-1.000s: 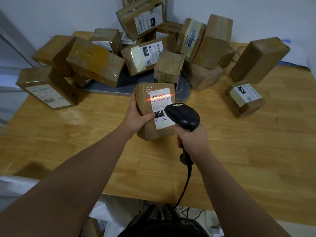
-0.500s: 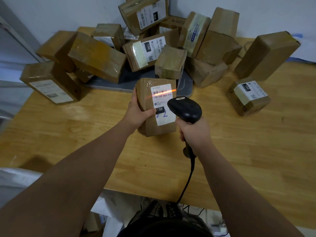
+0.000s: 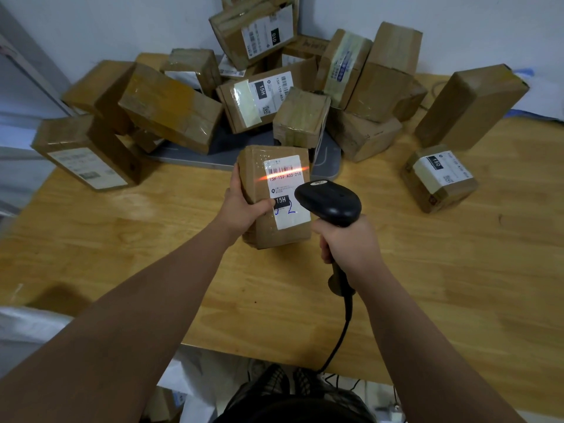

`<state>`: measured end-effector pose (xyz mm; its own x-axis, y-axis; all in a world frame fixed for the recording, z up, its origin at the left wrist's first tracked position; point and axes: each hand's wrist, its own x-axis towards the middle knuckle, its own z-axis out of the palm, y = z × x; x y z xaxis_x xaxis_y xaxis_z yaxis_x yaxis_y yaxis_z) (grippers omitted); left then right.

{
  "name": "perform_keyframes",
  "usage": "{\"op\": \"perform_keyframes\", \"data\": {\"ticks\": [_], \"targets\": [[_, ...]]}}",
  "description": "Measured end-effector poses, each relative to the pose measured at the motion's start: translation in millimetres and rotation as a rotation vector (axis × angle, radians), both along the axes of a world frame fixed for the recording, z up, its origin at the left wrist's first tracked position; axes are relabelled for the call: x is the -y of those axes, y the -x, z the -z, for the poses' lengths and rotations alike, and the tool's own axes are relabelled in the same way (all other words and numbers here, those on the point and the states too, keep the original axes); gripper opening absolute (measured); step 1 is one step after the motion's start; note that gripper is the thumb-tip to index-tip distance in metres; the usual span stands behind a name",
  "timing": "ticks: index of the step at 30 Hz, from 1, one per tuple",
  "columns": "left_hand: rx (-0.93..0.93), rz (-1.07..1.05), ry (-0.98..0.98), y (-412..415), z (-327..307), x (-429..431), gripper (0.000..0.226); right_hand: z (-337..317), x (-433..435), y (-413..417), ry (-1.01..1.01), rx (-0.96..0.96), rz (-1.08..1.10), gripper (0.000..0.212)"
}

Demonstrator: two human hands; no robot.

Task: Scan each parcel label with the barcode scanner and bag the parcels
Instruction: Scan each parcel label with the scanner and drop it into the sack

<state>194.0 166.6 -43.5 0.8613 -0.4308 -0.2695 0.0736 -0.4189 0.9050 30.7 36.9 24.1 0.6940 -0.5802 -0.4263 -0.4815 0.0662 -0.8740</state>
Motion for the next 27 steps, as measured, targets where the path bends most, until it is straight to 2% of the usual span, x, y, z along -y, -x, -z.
{"op": "perform_keyframes", "data": {"ticks": [14,18,21,27], "targets": [[-0.013,0.017,-0.016,2,-4,0,0.106,-5,1,5,0.012,0.015,0.006,0.022],[-0.028,0.006,-0.026,5,-8,-2,0.115,-4,1,5,0.029,0.039,-0.002,0.026],[-0.043,-0.001,0.000,14,-9,-9,0.109,-2,-2,3,0.008,0.072,-0.055,0.029],[-0.077,-0.201,0.076,45,-11,-42,0.105,16,-31,-8,-0.089,0.121,-0.149,0.022]]}}
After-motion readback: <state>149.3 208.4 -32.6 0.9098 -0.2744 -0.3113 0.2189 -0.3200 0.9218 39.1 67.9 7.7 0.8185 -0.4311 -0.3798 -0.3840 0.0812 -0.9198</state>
